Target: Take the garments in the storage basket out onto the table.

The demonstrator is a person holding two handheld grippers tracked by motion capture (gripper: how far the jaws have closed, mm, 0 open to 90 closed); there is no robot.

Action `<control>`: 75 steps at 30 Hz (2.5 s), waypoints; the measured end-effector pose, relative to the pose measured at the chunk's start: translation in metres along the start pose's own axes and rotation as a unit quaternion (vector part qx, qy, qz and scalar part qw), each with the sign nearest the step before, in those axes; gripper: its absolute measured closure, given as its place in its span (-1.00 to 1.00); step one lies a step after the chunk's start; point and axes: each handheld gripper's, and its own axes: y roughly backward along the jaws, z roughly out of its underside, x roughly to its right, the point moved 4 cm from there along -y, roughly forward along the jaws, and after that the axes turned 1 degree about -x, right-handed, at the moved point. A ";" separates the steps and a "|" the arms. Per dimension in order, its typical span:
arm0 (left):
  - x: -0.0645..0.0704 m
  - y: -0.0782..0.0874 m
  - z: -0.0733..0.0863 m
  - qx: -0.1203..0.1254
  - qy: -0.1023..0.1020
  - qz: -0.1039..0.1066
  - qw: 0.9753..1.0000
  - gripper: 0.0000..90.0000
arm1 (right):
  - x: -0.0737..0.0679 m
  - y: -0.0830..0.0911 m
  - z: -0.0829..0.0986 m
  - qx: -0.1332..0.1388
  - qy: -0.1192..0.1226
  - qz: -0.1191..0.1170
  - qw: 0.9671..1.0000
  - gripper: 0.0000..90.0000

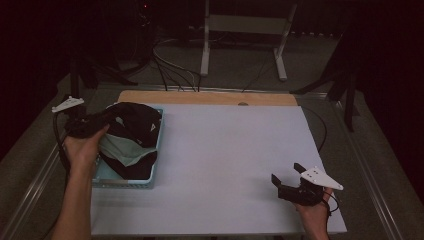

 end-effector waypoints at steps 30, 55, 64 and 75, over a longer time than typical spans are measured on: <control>0.027 -0.004 -0.025 0.026 -0.007 0.043 0.999 0.73 | -0.001 -0.001 0.000 -0.002 0.000 -0.001 1.000 -0.82; 0.063 -0.013 -0.052 0.050 -0.020 0.091 0.994 0.73 | 0.000 -0.001 0.000 -0.001 -0.005 -0.004 1.000 -0.82; 0.077 -0.021 -0.055 0.050 -0.023 0.104 0.993 0.73 | 0.001 0.000 0.000 -0.001 -0.006 -0.004 1.000 -0.82; 0.091 -0.033 -0.055 0.051 -0.019 0.129 0.990 0.73 | 0.001 0.000 0.000 0.000 -0.006 -0.004 1.000 -0.82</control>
